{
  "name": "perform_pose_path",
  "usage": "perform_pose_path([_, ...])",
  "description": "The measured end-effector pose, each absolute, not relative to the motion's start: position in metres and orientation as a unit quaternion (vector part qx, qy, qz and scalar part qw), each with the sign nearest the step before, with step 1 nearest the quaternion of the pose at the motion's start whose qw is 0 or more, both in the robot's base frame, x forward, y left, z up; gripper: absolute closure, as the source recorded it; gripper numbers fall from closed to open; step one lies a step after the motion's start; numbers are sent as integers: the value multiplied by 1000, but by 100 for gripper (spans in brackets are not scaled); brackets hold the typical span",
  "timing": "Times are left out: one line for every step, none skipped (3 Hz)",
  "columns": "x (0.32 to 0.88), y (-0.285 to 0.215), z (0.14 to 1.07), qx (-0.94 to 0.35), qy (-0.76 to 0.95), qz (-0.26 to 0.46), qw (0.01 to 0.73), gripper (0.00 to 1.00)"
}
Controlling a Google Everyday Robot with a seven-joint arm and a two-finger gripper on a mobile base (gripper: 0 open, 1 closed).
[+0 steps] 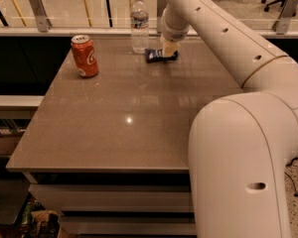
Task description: Move rxbar blueberry near water bottle
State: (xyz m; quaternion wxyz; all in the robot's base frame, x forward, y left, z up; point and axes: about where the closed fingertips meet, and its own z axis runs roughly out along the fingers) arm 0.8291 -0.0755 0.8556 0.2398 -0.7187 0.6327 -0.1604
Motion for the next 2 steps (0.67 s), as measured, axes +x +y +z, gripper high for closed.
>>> perform_pose_path([829,-74,852,-720,633,-159,238,0])
perform_pose_path([829,-74,852,-720,633,-159,238,0])
